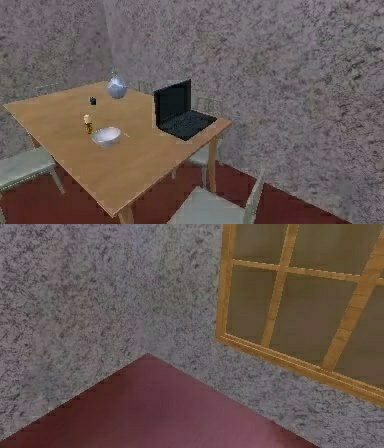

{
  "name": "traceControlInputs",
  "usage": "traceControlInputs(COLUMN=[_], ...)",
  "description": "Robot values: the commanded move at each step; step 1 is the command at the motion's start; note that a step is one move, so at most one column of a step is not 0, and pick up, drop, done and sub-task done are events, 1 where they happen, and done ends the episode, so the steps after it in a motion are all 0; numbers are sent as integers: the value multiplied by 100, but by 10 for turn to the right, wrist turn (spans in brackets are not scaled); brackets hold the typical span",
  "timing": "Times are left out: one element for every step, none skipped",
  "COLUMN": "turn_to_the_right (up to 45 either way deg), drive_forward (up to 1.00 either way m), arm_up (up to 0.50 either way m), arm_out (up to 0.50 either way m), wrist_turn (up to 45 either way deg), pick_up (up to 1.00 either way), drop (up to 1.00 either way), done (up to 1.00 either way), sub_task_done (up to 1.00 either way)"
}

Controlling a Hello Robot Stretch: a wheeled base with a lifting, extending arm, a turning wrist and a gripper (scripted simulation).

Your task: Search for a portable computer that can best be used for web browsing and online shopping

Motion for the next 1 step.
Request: traceControlInputs(turn_to_the_right=[0], drive_forward=[0], arm_up=[0], arm_out=[0], wrist_turn=[0], pick_up=[0], drop=[0], done=[100], sub_task_done=[0])
